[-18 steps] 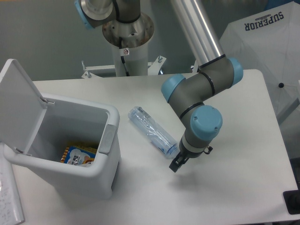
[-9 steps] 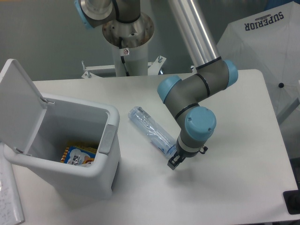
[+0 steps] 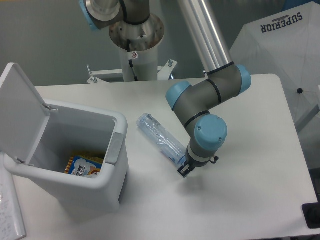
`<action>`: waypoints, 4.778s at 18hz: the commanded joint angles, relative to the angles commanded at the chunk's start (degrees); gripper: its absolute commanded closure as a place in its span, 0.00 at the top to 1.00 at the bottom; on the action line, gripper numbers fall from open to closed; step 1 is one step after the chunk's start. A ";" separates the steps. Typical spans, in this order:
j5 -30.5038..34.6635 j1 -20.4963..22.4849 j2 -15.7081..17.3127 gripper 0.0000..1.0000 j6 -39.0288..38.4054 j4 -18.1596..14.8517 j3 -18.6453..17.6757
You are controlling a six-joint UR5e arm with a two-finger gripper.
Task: Place the trash in the trash can
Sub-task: 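Lower the gripper and close it on the bottle's cap end, then lift the bottle off the table toward the bin, then carry the bottle over the bin and lower it inside, then open the gripper to release the bottle into the bin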
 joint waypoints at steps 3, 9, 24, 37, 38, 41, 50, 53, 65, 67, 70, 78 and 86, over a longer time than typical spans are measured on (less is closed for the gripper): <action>0.00 0.00 0.09 0.51 -0.09 0.00 -0.09; 0.09 -0.26 0.35 0.31 0.00 0.00 -0.09; -11.25 0.09 6.32 0.17 0.08 -0.53 15.72; -18.25 1.84 8.17 0.17 12.03 14.06 25.22; -20.72 2.02 8.17 0.17 13.61 14.15 25.83; -25.30 2.37 10.54 0.18 14.77 14.15 27.07; -38.74 1.50 17.75 0.17 14.15 14.68 27.25; -42.27 0.71 18.37 0.17 13.19 14.68 27.16; -45.44 -10.63 16.69 0.17 22.39 15.03 19.09; -45.44 -11.34 17.49 0.17 25.91 15.12 16.36; -45.44 -11.43 18.28 0.19 29.35 15.38 14.42; -45.44 -11.43 19.07 1.00 35.94 15.47 11.52; -45.09 -6.43 21.26 1.00 37.79 15.29 9.76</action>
